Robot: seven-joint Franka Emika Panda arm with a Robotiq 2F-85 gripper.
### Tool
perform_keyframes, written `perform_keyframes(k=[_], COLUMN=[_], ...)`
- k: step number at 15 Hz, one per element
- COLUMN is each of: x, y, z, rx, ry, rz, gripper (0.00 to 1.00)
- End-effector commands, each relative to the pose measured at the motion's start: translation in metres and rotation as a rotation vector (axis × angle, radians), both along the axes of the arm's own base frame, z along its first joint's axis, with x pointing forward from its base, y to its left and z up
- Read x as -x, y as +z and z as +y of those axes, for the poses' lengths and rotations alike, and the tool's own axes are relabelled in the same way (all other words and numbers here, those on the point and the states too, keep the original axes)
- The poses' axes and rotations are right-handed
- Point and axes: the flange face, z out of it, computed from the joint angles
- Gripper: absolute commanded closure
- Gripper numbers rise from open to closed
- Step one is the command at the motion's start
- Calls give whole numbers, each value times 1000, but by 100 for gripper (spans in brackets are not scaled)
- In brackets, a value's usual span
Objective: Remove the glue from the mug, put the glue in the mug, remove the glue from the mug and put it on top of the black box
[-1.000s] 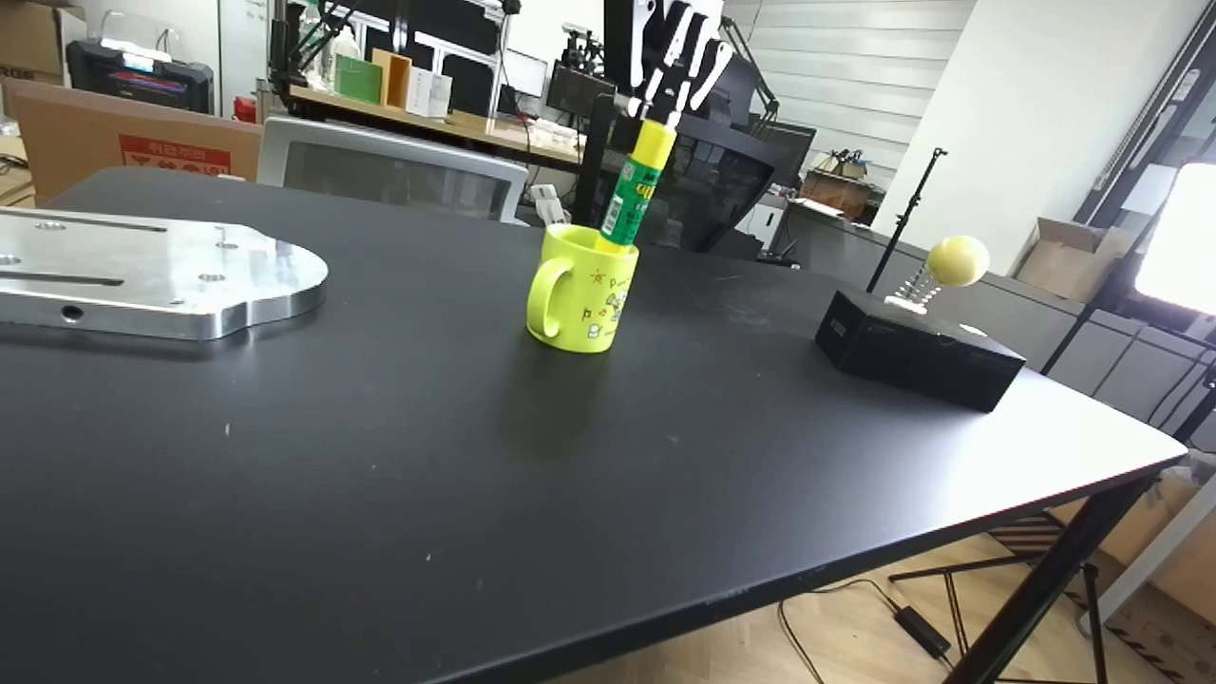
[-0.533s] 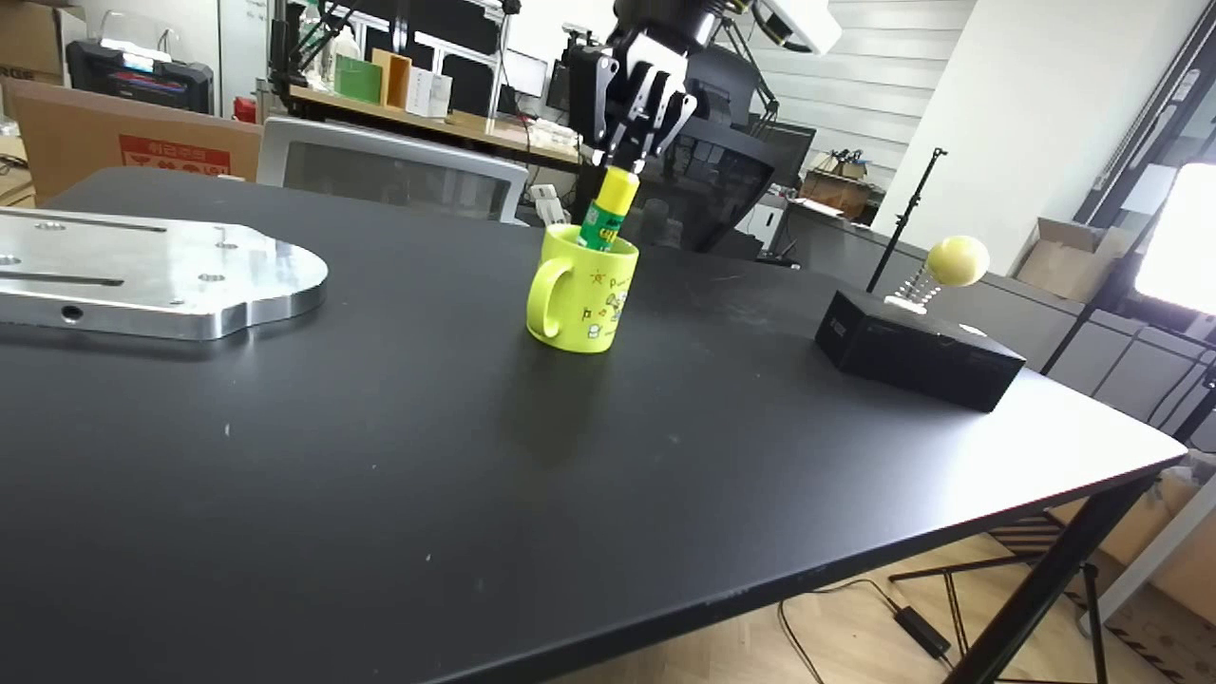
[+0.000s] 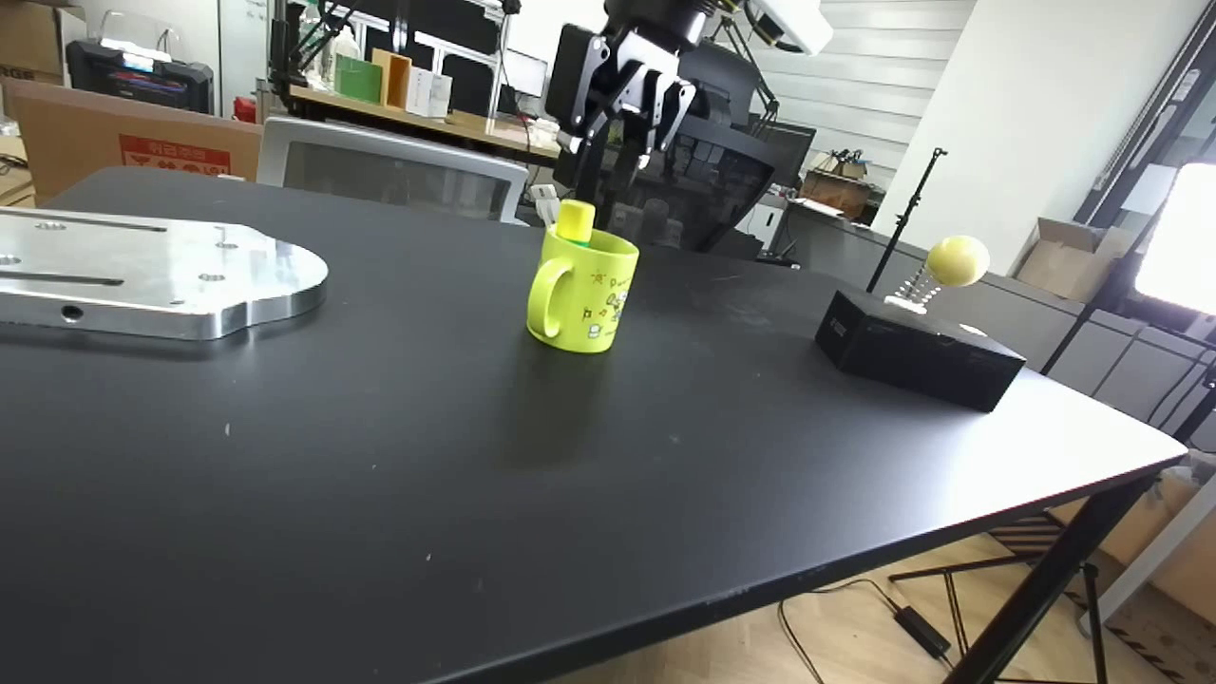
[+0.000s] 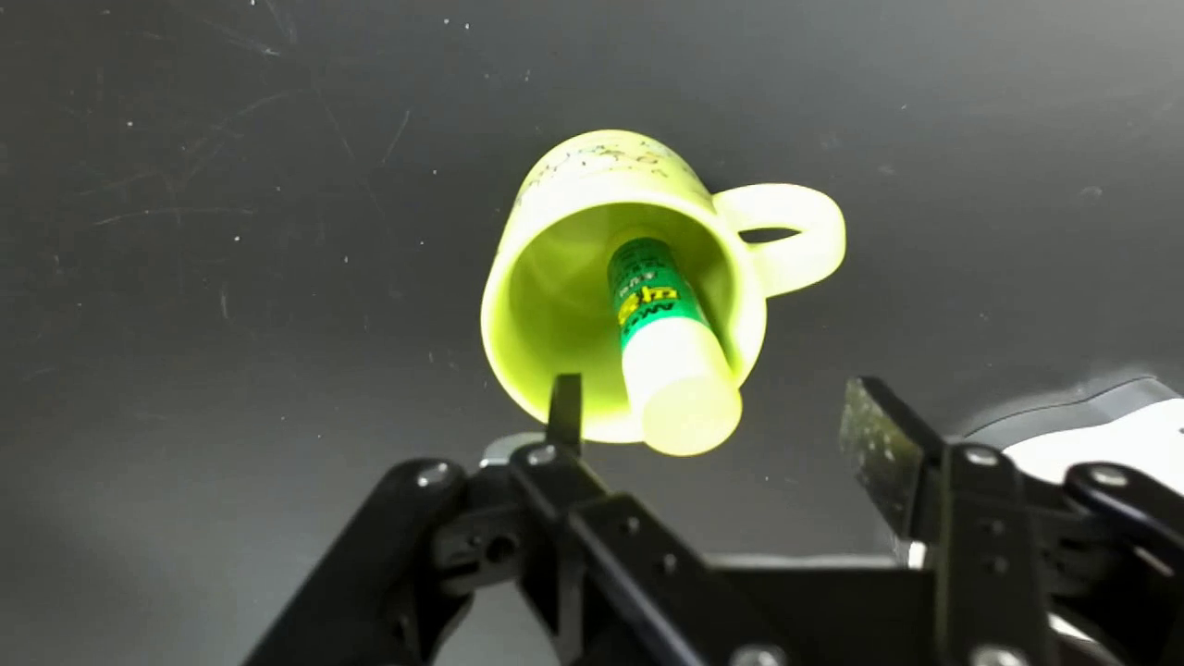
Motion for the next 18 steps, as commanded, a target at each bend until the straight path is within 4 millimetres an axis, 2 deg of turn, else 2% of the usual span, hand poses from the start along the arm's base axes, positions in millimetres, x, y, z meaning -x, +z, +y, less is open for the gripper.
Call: perform_keyframes(k=[1,4,7,9,13,15,18], x=[5,4,-2,-6,-18,-25,-31], y=[28,39,36,34,43,41,23], z=[-4,-4,0,3,12,19,31], rx=[29,31,43,101,219,244,262], ry=[-16,-7,43,107,201,238,292], rz=[-22,-44,-1,49,90,100,129], gripper=[0,0,0,0,0,0,0])
